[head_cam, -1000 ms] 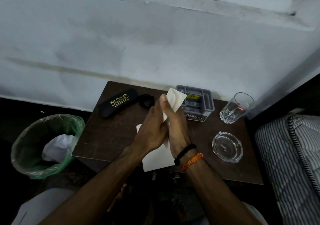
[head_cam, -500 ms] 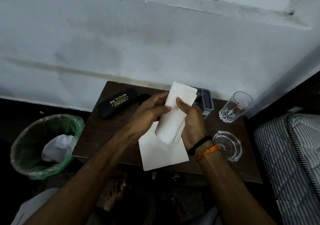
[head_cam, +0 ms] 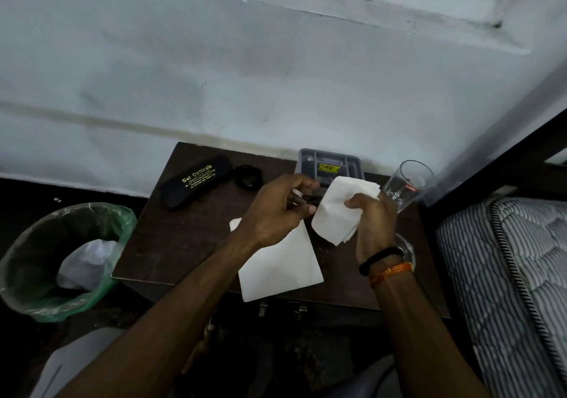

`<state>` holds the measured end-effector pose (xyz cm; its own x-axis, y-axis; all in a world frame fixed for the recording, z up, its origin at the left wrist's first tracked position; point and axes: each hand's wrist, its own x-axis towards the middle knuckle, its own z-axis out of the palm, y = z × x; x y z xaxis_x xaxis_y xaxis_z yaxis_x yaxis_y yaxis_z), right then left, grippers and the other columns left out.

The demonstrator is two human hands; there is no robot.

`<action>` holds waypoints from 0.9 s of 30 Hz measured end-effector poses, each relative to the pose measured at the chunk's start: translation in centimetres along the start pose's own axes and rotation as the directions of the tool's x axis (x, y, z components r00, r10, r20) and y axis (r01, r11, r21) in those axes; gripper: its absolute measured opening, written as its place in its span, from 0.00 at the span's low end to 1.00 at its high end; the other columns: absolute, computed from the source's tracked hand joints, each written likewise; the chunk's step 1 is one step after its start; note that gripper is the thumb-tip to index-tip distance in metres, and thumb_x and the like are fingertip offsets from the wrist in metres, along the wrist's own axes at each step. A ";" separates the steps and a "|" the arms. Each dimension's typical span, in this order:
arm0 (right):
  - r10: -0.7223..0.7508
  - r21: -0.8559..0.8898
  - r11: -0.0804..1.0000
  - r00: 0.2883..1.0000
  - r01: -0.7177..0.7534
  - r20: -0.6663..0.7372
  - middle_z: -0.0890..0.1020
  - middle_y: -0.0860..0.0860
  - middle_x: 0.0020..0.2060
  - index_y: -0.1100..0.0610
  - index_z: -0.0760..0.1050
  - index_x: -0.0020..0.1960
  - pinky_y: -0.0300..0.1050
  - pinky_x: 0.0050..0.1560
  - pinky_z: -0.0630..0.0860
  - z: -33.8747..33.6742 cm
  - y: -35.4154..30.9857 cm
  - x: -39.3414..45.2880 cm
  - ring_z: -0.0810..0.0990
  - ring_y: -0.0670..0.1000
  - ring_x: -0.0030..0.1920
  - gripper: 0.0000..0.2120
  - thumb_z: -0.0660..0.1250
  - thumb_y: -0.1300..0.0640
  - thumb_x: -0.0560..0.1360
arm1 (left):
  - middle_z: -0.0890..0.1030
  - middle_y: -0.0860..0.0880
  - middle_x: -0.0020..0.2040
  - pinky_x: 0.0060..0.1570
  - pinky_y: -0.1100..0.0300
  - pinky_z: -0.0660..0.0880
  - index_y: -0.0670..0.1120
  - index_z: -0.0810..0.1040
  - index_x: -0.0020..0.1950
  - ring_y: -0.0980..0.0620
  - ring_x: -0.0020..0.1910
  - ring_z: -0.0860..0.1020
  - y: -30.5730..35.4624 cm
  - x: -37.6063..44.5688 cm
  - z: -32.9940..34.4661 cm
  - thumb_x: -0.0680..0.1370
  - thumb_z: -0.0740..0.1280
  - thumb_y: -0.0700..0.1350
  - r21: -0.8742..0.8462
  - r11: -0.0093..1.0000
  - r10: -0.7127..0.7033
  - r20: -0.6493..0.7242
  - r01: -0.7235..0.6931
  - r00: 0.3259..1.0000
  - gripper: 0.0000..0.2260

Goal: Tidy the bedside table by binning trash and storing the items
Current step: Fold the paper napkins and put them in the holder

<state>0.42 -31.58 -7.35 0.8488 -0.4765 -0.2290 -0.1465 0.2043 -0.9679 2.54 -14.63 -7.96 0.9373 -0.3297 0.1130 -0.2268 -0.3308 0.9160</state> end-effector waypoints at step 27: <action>0.017 -0.142 0.990 0.960 0.024 0.281 0.79 0.58 0.63 0.60 0.68 0.69 0.58 0.64 0.76 1.9 -0.3 -0.2 0.78 0.58 0.63 0.22 0.63 0.70 0.77 | 0.78 0.52 0.60 0.52 0.61 0.76 0.47 0.70 0.67 0.55 0.58 0.77 -1.1 0.4 2.2 0.83 0.62 0.52 -0.066 0.988 -0.137 0.017 0.138 0.990 0.15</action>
<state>1.26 -29.88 -6.85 0.9547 -0.2135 -0.2071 -0.1966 0.0697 -0.9780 2.58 -16.32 -9.74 0.9550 -0.2960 -0.0203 -0.0772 -0.3140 0.9463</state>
